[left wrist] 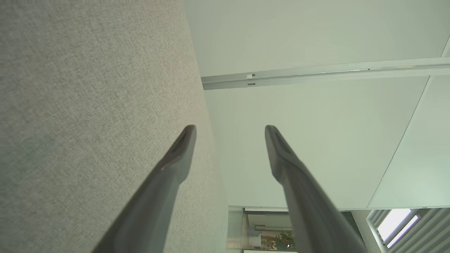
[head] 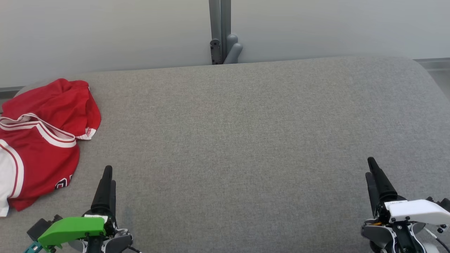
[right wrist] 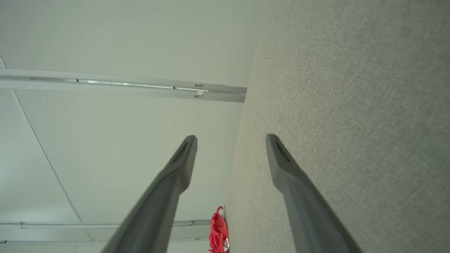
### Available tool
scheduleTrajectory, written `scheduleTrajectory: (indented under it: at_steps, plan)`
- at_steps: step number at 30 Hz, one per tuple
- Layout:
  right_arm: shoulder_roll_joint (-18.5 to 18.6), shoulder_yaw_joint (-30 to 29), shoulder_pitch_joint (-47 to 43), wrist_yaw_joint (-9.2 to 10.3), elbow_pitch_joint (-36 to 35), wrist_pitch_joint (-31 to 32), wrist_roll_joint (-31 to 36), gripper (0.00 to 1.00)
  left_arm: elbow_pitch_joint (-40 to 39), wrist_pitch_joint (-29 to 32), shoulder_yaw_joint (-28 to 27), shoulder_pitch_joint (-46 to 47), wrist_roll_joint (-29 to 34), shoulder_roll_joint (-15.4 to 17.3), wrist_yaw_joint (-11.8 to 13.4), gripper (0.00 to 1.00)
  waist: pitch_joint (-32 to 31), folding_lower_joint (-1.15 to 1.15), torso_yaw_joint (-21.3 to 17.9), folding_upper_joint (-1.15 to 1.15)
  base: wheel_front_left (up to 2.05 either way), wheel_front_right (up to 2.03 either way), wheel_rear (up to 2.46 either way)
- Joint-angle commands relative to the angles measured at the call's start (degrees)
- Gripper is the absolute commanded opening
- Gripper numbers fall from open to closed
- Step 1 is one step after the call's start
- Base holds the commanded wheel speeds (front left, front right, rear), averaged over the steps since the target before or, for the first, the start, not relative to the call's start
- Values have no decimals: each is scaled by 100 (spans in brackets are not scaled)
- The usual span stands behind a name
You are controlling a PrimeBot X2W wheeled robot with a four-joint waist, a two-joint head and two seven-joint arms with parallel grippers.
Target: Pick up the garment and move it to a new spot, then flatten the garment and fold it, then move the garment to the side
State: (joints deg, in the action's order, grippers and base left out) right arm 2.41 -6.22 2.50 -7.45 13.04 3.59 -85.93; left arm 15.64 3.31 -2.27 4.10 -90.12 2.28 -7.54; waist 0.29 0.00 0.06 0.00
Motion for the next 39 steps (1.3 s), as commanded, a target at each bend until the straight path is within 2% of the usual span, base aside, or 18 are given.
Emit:
scheduleTrajectory:
  at_steps: [1,6,10,14,25,39]
  plan:
    - [49,2,35,-2,-199,-79,363,100,-71,-83,52,70,285,27,1,100,4,0,3,0,0,0,0]
    - [79,47,-8,-2,-409,-208,1332,100,-88,-210,157,77,960,31,1,100,18,0,14,0,0,0,0]
    - [85,65,-64,-2,-586,-333,2200,100,-125,-331,258,44,1953,37,14,100,24,0,23,0,0,0,0]
    - [85,62,-136,-2,-660,-449,2923,100,-159,-447,322,-22,2666,39,81,100,17,0,31,0,0,0,0]
    - [114,134,-233,-2,-723,-687,4045,100,-205,-679,471,-97,3763,45,188,100,11,0,39,0,0,0,0]
    - [163,224,-342,-3,-794,-935,5092,100,-163,-923,591,-153,4915,52,249,100,2,0,51,0,0,0,0]
